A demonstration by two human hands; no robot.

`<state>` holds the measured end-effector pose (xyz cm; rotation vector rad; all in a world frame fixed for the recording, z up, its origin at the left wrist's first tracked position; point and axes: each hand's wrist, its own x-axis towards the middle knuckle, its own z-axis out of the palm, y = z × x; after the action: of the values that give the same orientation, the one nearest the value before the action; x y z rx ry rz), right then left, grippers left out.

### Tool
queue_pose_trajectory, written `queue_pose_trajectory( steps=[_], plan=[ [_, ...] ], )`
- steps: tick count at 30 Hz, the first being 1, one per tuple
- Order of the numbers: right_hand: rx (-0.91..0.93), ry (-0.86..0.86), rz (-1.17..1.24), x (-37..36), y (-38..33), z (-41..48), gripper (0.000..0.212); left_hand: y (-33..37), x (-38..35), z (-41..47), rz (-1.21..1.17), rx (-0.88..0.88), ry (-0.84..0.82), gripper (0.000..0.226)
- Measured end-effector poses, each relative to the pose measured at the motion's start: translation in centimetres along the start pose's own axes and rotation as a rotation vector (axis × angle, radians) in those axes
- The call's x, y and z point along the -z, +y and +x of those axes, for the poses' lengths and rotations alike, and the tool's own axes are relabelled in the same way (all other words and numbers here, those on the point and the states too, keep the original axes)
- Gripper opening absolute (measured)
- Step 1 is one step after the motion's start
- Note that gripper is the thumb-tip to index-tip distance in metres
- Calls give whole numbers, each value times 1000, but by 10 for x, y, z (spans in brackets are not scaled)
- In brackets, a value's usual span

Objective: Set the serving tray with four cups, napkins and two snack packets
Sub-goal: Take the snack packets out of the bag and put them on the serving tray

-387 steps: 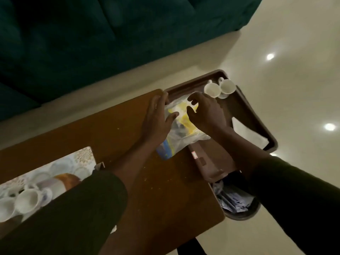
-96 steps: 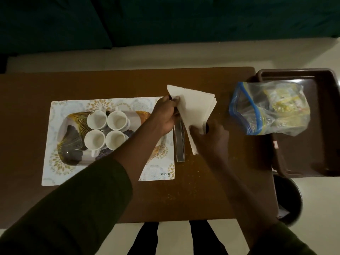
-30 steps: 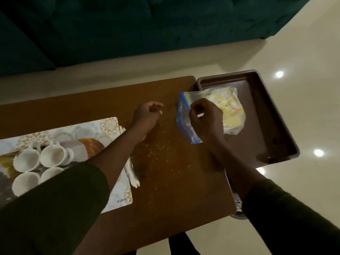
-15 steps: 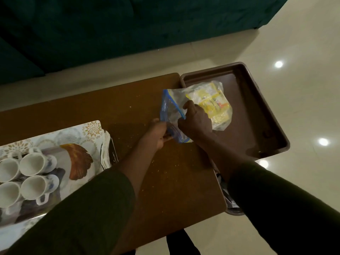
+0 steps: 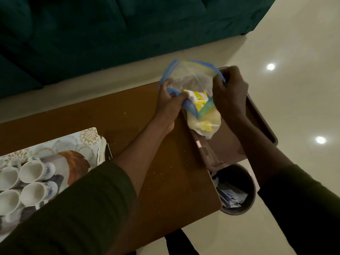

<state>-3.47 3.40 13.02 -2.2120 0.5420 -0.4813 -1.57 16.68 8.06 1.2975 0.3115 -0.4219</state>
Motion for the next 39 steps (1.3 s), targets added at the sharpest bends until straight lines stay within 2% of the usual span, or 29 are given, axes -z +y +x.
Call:
queue_pose_trajectory(
  steps=[3,5,7,11,15,19,21,24,26,28,31,35,37,39],
  plan=[
    [2,86,83,15,-31,3,11,27,-9,-8,-97,-64,-76,59],
    [3,121,162,22,-53,-1,3,48,-8,-17,-156,-131,-95,54],
    [4,137,232,27,-73,-11,4,66,3,-30,-210,-207,-121,48],
    [-46,9,281,25,-84,-46,6,80,44,-54,-77,-292,-146,45],
    [-125,-125,146,12,-56,-90,11,55,84,-69,46,-185,-199,51],
    [-169,-277,10,11,-33,-124,26,23,115,-83,127,-73,-249,57],
    [-81,-276,5,15,-43,-129,27,13,122,-88,89,-50,-261,58],
    [141,-190,160,18,-81,-124,16,9,124,-94,47,-59,-281,58],
    [177,-298,227,11,-102,-121,5,10,122,-96,26,-65,-308,58],
    [119,-494,147,-3,-113,-119,9,11,121,-97,21,-73,-309,58],
    [-8,-733,-112,-26,-103,-114,23,10,123,-94,16,-71,-289,62],
    [-145,-875,-335,-58,-70,-107,36,13,119,-98,20,-60,-304,68],
    [-178,-909,-449,-73,-52,-104,51,14,115,-102,56,-50,-318,72],
    [-256,-923,-463,-87,-37,-104,62,15,112,-105,89,-46,-322,75]
  ],
)
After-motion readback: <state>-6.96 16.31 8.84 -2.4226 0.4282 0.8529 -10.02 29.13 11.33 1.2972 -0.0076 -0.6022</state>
